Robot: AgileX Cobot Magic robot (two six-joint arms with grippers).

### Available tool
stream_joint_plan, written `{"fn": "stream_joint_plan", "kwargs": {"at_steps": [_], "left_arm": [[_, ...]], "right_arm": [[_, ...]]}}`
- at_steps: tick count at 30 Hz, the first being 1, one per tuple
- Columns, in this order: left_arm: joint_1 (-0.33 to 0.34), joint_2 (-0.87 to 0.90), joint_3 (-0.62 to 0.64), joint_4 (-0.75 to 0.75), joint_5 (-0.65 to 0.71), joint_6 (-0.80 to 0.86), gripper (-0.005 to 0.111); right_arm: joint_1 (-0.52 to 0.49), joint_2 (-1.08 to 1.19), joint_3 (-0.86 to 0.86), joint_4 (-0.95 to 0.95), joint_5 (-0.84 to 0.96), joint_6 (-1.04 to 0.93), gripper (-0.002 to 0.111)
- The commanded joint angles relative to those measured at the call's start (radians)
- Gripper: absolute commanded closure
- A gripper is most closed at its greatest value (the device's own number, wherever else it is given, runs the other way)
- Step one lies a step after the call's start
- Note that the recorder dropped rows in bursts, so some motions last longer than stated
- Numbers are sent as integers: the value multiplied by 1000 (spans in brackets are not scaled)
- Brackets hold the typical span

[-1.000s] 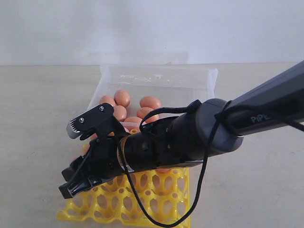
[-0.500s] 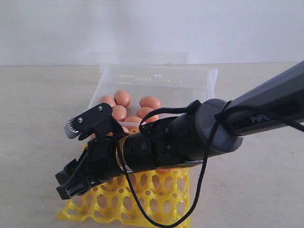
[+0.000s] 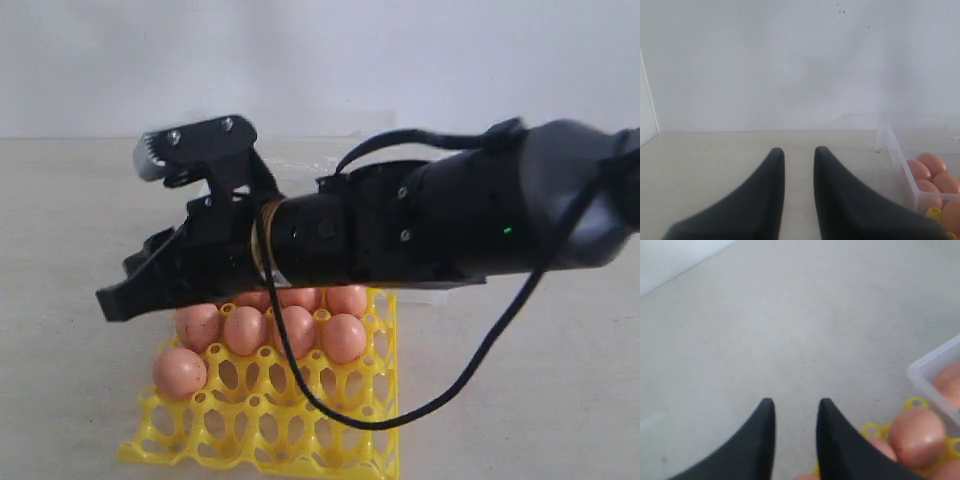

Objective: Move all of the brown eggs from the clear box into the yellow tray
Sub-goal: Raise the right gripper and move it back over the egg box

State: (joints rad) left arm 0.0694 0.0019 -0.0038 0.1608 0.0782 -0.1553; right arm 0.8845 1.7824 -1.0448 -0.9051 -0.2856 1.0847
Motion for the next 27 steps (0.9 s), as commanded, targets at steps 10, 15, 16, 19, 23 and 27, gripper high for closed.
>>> {"fn": "stream_joint_plan", "kwargs": {"at_steps": [10, 15, 16, 19, 23, 27], "left_arm": [[-9, -2, 4, 4, -2, -5, 85], [-9, -2, 4, 4, -2, -5, 85], [-9, -2, 4, 4, -2, -5, 85], [-9, -2, 4, 4, -2, -5, 85], [-9, -2, 4, 4, -2, -5, 85], [-9, -2, 4, 4, -2, -5, 85]], "right_arm": [[-4, -397, -2, 88, 1152, -199, 109], [-15, -543, 7, 80, 1507, -479, 109], [-21, -594, 8, 111, 1507, -545, 109], [-28, -698, 8, 122, 1507, -566, 109], [-65, -805, 8, 31, 1507, -510, 109], [-164, -870, 8, 16, 1379, -500, 109]]}}
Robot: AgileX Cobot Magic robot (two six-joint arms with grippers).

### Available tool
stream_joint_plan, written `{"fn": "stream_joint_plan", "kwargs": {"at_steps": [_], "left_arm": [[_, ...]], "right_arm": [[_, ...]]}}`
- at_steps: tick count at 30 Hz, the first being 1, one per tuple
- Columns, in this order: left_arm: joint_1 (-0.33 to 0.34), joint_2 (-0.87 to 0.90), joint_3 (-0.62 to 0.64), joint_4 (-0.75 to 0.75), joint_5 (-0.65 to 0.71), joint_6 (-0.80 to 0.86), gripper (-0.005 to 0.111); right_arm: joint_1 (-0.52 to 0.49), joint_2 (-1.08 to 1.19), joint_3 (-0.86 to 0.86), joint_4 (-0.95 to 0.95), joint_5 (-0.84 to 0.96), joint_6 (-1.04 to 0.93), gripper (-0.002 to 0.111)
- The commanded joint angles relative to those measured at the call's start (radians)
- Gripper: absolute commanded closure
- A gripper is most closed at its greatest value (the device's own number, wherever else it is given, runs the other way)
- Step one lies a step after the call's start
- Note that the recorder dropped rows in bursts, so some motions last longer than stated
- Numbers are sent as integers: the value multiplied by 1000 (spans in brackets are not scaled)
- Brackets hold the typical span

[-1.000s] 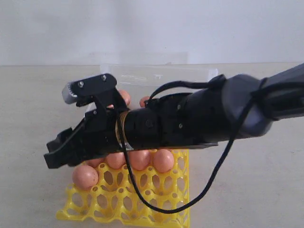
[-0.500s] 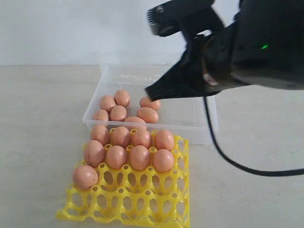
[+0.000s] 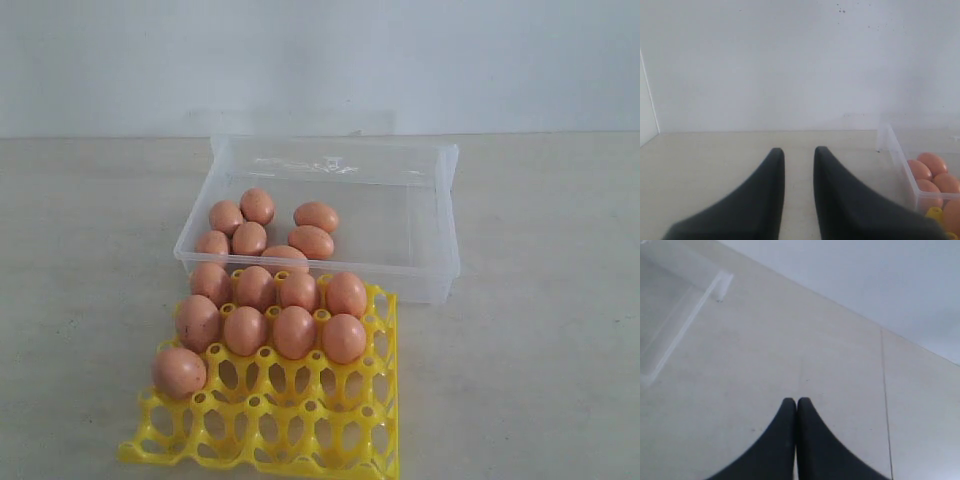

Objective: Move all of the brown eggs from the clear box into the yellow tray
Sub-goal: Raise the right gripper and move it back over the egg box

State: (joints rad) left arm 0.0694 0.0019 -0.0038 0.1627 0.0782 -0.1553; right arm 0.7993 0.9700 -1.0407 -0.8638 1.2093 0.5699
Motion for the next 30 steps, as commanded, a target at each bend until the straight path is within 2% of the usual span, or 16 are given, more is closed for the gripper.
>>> {"fn": "stream_joint_plan", "kwargs": {"at_steps": [1, 5, 7, 12, 22, 30], "left_arm": [[-9, -2, 4, 2, -2, -5, 85], [-9, -2, 4, 2, -2, -5, 85], [-9, -2, 4, 2, -2, -5, 85], [-9, -2, 4, 2, -2, -5, 85], [-9, -2, 4, 2, -2, -5, 85], [-9, -2, 4, 2, -2, -5, 85]], "right_arm": [[-108, -66, 4, -6, -219, 16, 109], [-213, -48, 4, 125, -586, 84, 109], [-260, -24, 4, 227, -712, 141, 109], [-359, 39, 4, 525, -813, 105, 109], [-409, 274, 1, 1040, -932, -474, 109], [-409, 552, -44, 1363, -788, -1011, 109]]}}
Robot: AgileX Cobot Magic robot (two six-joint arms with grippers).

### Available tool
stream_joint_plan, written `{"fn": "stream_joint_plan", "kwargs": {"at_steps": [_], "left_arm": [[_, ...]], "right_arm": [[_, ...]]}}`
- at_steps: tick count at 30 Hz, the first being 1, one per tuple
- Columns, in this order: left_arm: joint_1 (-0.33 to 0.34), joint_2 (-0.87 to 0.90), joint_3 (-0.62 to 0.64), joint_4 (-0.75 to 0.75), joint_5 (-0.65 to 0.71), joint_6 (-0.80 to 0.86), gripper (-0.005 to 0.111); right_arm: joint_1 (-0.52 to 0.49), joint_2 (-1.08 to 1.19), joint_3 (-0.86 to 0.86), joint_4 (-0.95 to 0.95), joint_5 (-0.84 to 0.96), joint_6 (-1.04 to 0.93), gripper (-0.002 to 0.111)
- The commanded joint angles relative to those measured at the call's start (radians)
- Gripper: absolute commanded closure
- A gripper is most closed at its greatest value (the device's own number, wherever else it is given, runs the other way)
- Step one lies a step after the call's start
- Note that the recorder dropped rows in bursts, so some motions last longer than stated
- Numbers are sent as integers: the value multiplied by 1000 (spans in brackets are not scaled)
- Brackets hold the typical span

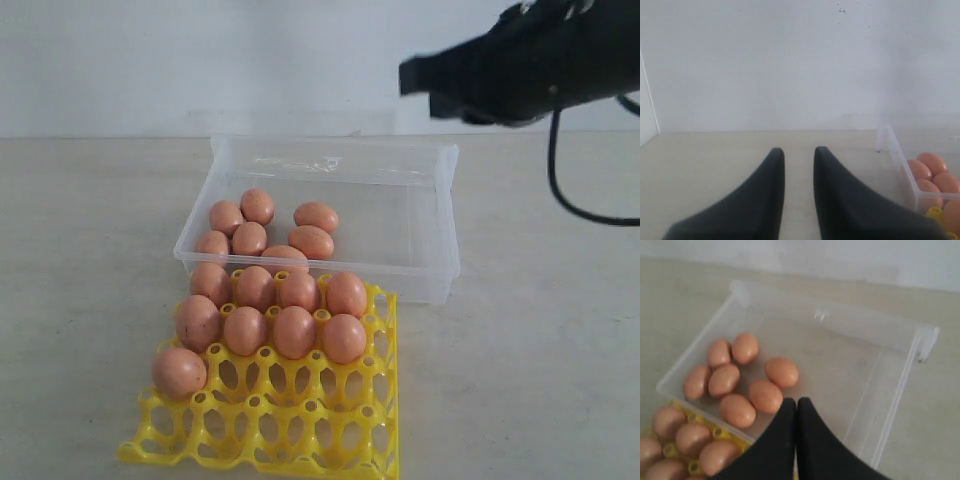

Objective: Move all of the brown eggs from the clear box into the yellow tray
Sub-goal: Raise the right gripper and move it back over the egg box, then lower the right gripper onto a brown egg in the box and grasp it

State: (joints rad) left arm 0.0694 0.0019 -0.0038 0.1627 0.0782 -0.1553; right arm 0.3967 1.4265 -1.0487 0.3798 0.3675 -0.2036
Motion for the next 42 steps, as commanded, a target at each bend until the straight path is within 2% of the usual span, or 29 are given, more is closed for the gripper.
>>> {"fn": "stream_joint_plan", "kwargs": {"at_steps": [1, 7, 10, 13, 16, 22, 25, 32, 39, 42], "left_arm": [[-9, -2, 4, 2, -2, -5, 85], [-9, -2, 4, 2, -2, -5, 85], [-9, -2, 4, 2, -2, -5, 85], [-9, -2, 4, 2, -2, -5, 85], [-9, -2, 4, 2, -2, -5, 85], [-9, -2, 4, 2, -2, -5, 85], [-9, -2, 4, 2, -2, -5, 85], [-9, -2, 4, 2, -2, -5, 85], [-9, -2, 4, 2, -2, -5, 85], [-9, -2, 4, 2, -2, -5, 85]], "right_arm": [[-7, 112, -47, 132, 53, -256, 109], [-5, 218, -147, 258, -1, -258, 109], [-5, 291, -232, 260, 75, -304, 109], [-5, 387, -341, 246, 236, -386, 106], [-5, 497, -450, 236, 331, -386, 96], [-5, 664, -585, 231, 388, -462, 66], [6, 713, -616, 195, 418, -532, 58], [76, 738, -618, -27, 396, -599, 58], [112, 760, -618, -21, 232, -641, 58], [112, 784, -618, -18, 220, -639, 58]]}}
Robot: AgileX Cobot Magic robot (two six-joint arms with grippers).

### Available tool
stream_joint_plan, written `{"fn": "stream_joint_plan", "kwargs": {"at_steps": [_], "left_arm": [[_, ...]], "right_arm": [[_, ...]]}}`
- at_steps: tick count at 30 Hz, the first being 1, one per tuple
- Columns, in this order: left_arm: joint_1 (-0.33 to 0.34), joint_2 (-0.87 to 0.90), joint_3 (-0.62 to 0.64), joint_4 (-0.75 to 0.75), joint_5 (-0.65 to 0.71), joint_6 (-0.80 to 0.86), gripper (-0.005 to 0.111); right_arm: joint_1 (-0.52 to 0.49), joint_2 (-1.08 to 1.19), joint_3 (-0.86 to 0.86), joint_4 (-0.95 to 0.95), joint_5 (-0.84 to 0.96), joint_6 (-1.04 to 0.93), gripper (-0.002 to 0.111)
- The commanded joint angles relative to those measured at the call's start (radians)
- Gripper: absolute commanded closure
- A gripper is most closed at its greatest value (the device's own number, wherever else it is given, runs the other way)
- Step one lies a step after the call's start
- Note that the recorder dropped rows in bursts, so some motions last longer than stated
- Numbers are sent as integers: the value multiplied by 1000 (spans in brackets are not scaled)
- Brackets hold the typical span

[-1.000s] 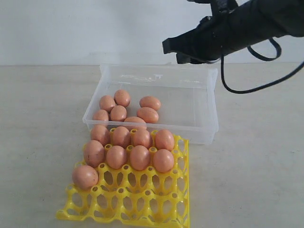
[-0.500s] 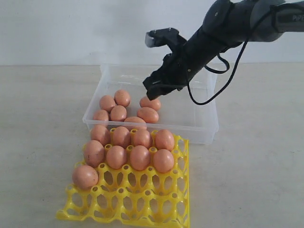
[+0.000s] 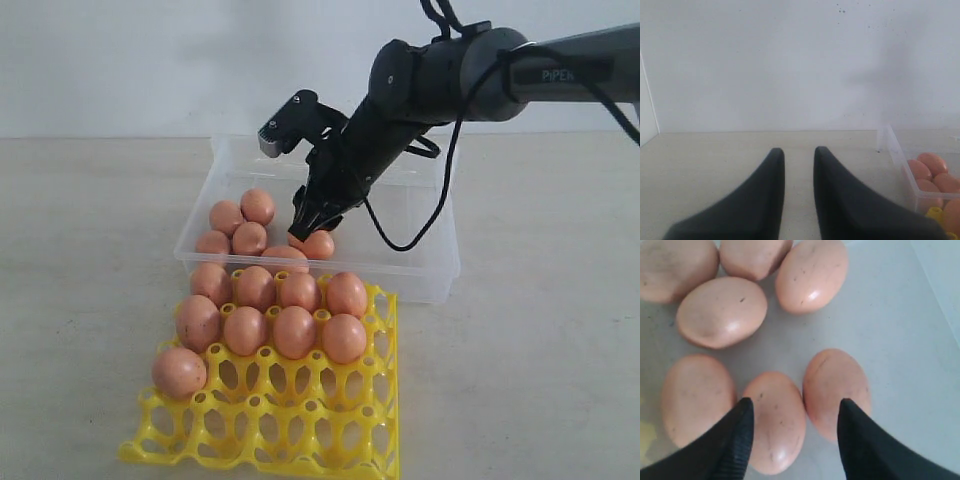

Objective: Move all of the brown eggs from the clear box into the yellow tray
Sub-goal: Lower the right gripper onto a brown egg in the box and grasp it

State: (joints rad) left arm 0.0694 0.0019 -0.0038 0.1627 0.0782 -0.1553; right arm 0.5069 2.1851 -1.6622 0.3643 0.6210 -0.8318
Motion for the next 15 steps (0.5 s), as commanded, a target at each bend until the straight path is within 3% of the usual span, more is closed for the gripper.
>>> {"fn": "stream_joint_plan", "kwargs": {"at_steps": [1, 13, 15], "left_arm": [[-9, -2, 4, 2, -2, -5, 85], [-9, -2, 4, 2, -2, -5, 85], [-9, -2, 4, 2, -2, -5, 85]], "right_arm": [[1, 32, -5, -3, -26, -11, 58], [1, 85, -5, -7, -46, -11, 59], [1, 90, -5, -7, -42, -6, 64]]}}
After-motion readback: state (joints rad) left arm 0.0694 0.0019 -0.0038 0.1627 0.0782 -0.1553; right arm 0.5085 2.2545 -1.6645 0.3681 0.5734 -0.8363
